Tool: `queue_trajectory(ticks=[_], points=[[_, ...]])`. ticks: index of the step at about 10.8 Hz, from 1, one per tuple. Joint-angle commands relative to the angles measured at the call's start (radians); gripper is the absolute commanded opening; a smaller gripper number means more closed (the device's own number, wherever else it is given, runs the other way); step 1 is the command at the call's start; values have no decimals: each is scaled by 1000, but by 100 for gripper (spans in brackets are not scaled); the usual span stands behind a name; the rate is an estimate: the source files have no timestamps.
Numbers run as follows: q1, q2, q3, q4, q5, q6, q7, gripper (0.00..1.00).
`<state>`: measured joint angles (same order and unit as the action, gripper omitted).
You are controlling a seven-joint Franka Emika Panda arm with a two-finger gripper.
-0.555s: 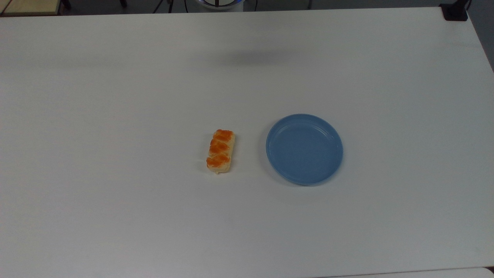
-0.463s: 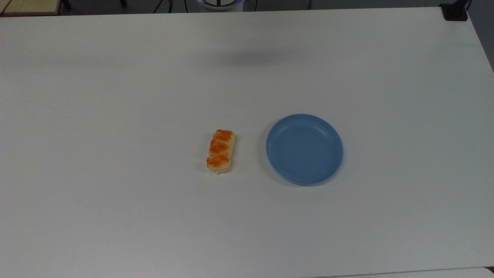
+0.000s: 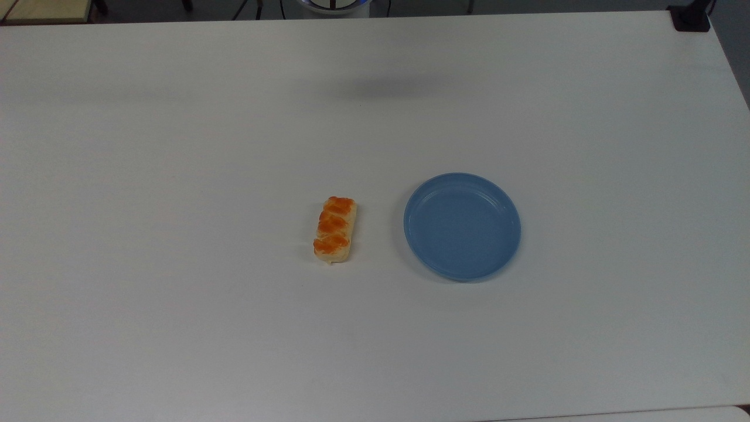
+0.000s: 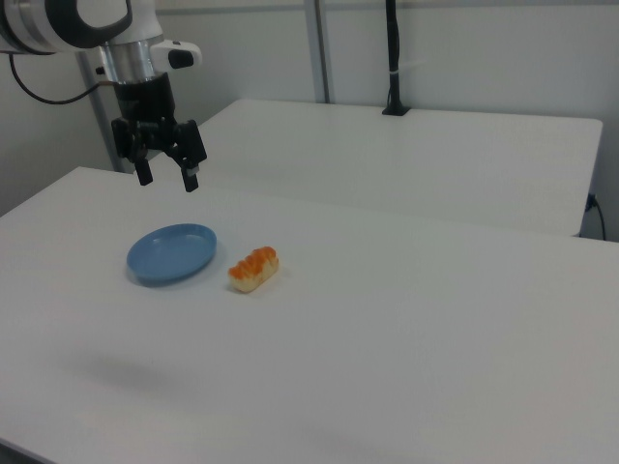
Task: Put the bread on a plate
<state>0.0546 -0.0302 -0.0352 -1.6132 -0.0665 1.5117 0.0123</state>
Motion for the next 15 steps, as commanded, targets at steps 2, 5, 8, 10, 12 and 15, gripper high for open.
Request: queue_trajectory(ticks=[2,5,8,10,12,15], points=[[1,-10,6,-14,4,-7,-14,100],[-2,32,6,4,16,45,-40,100],[-10,82,3,16,14,123,-46,100],[-13,165,3,15,14,198,-38,100],[-10,251,3,12,14,319,3,100],[-3,373,6,13,17,476,107,100]])
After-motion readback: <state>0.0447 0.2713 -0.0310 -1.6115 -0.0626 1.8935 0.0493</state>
